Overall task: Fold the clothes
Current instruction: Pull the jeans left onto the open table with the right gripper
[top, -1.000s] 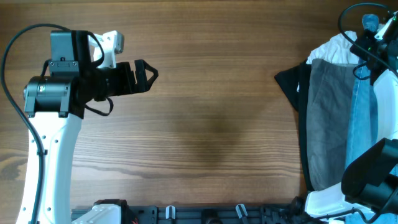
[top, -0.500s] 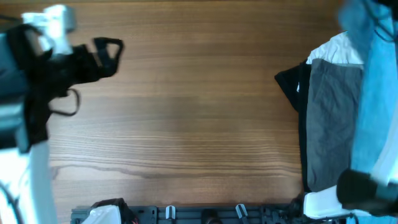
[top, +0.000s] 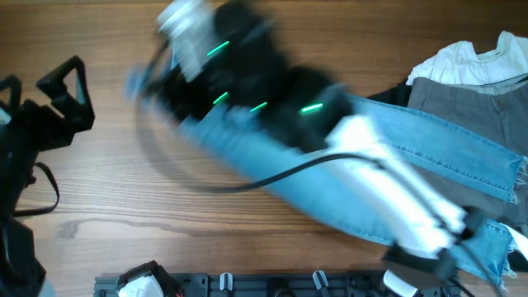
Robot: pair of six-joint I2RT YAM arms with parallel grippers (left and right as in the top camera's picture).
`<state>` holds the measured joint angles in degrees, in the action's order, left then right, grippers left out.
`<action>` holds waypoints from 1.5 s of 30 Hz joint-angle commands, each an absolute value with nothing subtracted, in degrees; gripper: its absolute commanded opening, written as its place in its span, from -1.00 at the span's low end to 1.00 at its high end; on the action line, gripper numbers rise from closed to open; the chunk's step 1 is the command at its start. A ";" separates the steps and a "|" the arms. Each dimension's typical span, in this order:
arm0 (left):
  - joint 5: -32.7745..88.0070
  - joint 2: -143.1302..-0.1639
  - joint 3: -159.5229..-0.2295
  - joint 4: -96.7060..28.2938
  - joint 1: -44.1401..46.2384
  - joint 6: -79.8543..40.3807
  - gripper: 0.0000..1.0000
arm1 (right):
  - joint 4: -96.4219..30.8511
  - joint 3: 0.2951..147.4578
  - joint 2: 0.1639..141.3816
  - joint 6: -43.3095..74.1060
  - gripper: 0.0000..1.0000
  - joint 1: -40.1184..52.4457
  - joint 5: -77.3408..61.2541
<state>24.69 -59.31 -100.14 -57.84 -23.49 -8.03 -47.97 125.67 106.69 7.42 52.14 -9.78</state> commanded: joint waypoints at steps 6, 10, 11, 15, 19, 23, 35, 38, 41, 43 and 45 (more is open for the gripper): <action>25.78 -62.59 -100.51 -62.19 -22.50 -5.82 0.99 | -49.56 126.17 100.60 8.80 0.93 49.84 8.47; 26.57 -70.26 -100.51 -68.60 -17.10 -1.48 0.75 | -50.96 126.17 94.52 14.13 0.92 43.29 8.62; 26.57 -72.23 -100.49 -69.54 -15.73 -0.43 0.64 | -51.57 126.17 93.12 15.33 0.91 41.30 8.60; 26.44 -86.04 -100.40 -70.76 -7.40 6.50 0.19 | -55.20 126.17 88.75 18.20 0.88 33.80 8.60; 21.32 -99.37 -100.40 -67.02 -3.88 6.37 -0.02 | -59.94 126.17 87.26 18.24 0.88 29.87 8.60; 18.15 -110.72 -100.40 -61.04 -4.29 2.26 0.23 | -66.35 126.10 87.35 18.22 0.88 27.44 8.64; 16.38 -130.54 -100.40 -45.45 -5.39 2.74 0.55 | -72.58 126.06 89.49 18.09 0.88 26.22 9.76; 16.43 -131.76 -100.40 -42.98 -5.43 2.72 0.46 | -73.36 126.04 90.19 18.04 0.88 26.22 9.78; 16.43 -132.05 -100.40 -41.89 -5.41 2.72 0.18 | -73.78 126.04 90.70 18.09 0.88 26.22 10.57; 16.40 -132.60 -100.40 -41.74 -5.41 2.72 -0.17 | -73.78 126.04 90.80 18.22 0.88 26.22 10.76; 16.40 -133.49 -100.40 -42.02 -5.43 2.70 -0.57 | -73.76 126.04 90.80 18.20 0.87 26.20 11.05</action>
<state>16.58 -130.98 -100.51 -41.91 -5.10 2.57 -73.67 126.10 90.15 17.37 26.50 9.15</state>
